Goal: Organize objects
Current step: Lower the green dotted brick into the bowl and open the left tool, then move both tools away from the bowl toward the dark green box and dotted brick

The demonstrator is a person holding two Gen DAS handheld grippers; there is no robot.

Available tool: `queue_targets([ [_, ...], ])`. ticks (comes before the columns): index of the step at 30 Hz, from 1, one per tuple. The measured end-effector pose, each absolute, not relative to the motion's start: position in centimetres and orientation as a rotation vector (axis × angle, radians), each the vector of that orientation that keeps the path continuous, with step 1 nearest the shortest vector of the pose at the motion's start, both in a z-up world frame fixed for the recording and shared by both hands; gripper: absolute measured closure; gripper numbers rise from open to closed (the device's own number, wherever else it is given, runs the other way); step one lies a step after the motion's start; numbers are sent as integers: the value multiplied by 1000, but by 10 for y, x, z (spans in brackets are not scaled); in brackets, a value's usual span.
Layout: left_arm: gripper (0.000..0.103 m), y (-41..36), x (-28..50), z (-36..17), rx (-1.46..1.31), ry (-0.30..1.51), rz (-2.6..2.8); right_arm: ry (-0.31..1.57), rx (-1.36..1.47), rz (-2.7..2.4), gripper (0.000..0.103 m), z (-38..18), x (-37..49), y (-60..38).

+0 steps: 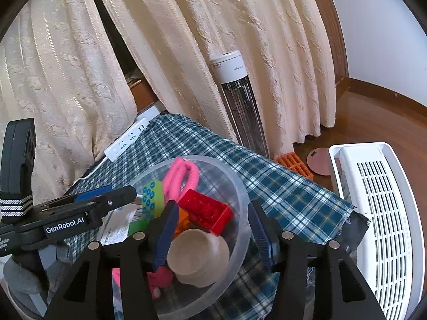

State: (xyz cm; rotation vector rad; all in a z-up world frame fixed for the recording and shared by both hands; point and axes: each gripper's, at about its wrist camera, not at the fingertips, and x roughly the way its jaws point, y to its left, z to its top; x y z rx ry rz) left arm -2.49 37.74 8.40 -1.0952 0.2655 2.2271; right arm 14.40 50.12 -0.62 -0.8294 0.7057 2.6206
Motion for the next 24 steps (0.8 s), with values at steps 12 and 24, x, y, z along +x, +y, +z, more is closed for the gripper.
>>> queue_targets([
  [12,37,329,-25,90,-1098,229,2323,664,-828,2666,39,9,140,470],
  [24,35,262,-30,92,-1116,174,2413,603,-868,2746,33,19,122,423],
])
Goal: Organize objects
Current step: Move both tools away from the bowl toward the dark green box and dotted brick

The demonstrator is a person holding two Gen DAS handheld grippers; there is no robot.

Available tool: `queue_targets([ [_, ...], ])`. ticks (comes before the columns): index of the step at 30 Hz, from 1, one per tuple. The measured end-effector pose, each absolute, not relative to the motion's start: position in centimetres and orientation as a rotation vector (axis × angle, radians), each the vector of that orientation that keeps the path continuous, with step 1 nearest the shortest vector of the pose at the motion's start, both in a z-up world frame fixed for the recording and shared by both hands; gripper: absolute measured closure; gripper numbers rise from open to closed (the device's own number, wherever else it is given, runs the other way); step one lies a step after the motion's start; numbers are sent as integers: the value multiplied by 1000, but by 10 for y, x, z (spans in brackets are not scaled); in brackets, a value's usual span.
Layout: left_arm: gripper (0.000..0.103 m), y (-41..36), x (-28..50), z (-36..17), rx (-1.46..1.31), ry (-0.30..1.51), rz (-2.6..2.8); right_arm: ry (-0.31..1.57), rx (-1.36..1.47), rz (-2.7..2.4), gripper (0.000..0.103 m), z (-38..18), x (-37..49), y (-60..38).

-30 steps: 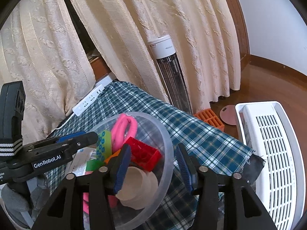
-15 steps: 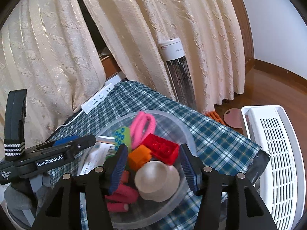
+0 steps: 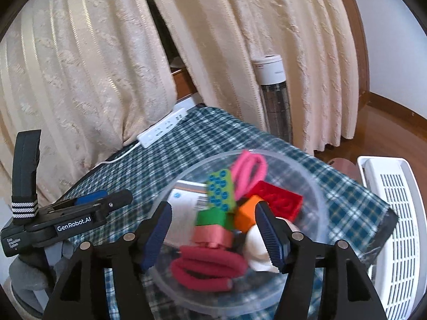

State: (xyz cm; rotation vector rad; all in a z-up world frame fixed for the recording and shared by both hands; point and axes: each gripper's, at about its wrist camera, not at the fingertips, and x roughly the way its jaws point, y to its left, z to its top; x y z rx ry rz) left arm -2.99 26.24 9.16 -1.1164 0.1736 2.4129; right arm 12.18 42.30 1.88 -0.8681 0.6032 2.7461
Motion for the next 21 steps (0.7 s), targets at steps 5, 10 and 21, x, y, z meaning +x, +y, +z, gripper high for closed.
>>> queue_targets([
  [5,34,230,-34,90,-1129,135,2453,569,-887,2780,31,24,113,400],
  [10,33,201,-38,88,-1148,109,2485,544,-923,2804,30,24,102,378],
  [21,33,128,-47,83,-1174,97,2600,494,-1039,2855,30,15,73,328],
])
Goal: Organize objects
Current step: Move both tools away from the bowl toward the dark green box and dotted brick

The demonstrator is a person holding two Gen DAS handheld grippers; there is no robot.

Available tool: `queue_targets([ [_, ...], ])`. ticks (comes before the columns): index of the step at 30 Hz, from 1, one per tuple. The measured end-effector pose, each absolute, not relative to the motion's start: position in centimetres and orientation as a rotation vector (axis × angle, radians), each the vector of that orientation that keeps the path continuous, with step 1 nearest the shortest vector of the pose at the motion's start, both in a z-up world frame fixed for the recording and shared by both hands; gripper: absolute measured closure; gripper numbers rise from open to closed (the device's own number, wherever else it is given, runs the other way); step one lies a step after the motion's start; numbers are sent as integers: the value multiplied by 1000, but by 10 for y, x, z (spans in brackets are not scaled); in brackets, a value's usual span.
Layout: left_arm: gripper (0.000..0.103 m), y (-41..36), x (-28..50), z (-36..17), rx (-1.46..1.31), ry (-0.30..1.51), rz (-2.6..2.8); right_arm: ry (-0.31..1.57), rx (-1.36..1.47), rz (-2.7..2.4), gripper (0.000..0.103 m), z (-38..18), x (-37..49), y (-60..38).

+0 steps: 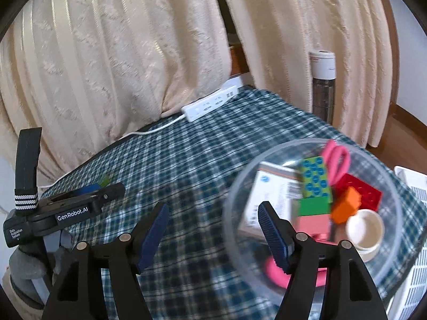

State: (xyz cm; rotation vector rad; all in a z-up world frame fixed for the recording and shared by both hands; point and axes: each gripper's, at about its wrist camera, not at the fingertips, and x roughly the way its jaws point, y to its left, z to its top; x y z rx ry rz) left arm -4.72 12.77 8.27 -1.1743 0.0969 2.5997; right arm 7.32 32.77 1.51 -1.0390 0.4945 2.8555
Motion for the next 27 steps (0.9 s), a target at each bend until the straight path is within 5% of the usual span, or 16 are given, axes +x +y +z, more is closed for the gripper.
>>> queue_targets([
  [27,33,-71,-74,66,-1275,-62,2893,374,-1242,2942,30,-5,24,237],
])
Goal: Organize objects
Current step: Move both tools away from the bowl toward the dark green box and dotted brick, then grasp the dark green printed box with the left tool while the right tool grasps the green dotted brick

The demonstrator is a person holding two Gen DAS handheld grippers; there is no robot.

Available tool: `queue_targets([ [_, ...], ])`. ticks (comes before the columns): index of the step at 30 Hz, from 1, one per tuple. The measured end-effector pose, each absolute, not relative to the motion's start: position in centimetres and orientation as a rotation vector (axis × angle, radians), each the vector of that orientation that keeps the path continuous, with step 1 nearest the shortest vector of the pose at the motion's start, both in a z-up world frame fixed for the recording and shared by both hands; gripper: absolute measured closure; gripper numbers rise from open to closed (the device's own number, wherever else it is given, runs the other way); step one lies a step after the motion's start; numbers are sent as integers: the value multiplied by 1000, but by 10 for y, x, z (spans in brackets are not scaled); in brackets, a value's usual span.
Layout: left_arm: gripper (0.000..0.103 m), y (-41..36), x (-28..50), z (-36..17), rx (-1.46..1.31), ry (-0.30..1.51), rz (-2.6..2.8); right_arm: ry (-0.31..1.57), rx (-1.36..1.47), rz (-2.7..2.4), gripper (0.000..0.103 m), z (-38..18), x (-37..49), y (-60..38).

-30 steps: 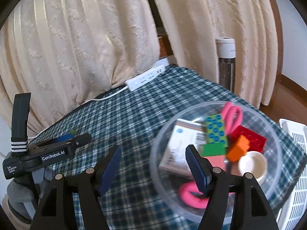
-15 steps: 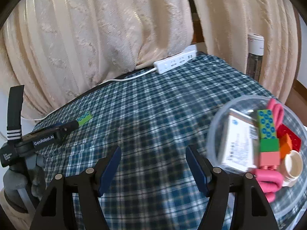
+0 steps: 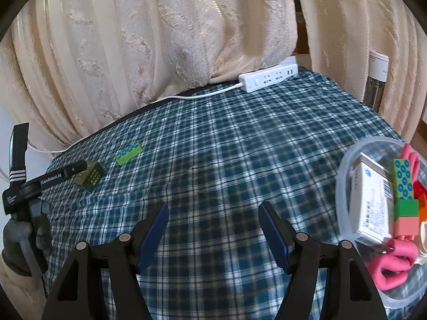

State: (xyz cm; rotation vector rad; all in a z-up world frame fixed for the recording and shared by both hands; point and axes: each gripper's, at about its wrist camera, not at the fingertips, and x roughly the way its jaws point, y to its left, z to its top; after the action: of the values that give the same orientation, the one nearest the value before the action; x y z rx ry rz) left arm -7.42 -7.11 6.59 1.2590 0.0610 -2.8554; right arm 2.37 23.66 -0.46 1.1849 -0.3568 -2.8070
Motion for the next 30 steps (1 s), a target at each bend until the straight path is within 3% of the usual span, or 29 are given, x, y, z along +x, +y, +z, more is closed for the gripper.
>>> queue_targets([
  [23,32,-91,-87,42,1291,79,-2873,-211,1215,-2702,30,-12,-34,176],
  [26,32,-92,-87,40,1296,73,-2865,-198,1204,-2680,15,-15,-44,166],
  [30,28,-96,-90,35,1318,86,-2851,-185,1213,-2660,12,-20,-62,155],
])
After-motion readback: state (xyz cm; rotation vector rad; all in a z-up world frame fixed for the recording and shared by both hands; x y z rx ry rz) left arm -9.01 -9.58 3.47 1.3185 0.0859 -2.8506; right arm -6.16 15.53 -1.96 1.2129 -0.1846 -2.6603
